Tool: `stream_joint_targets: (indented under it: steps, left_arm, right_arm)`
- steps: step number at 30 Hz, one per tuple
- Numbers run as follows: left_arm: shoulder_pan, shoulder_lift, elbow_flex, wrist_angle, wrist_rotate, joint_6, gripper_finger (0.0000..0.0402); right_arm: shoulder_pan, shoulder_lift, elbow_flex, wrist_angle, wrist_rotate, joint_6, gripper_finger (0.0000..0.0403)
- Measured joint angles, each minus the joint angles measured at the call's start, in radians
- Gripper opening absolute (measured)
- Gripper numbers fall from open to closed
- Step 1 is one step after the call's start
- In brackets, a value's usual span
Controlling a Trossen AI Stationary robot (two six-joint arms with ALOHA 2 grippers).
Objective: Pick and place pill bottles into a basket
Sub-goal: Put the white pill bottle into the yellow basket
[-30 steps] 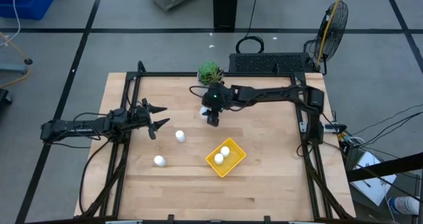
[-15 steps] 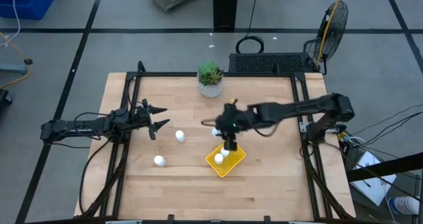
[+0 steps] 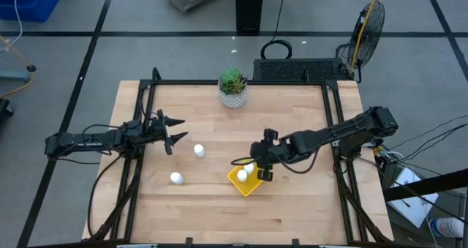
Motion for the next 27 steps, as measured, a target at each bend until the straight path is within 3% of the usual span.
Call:
stream_joint_targets:
  steps: [11,27]
  left_arm:
    - [0.0,0.0,0.0,0.002,0.0,-0.005,0.0253]
    - [0.0,0.0,0.0,0.002,-0.001,-0.007,0.0253]
  right_arm:
    - [-0.005,-0.076,-0.251,0.284,-0.057,0.097,0.0143]
    - [-0.025,-0.077,-0.433,0.561,-0.09,0.131,0.0143]
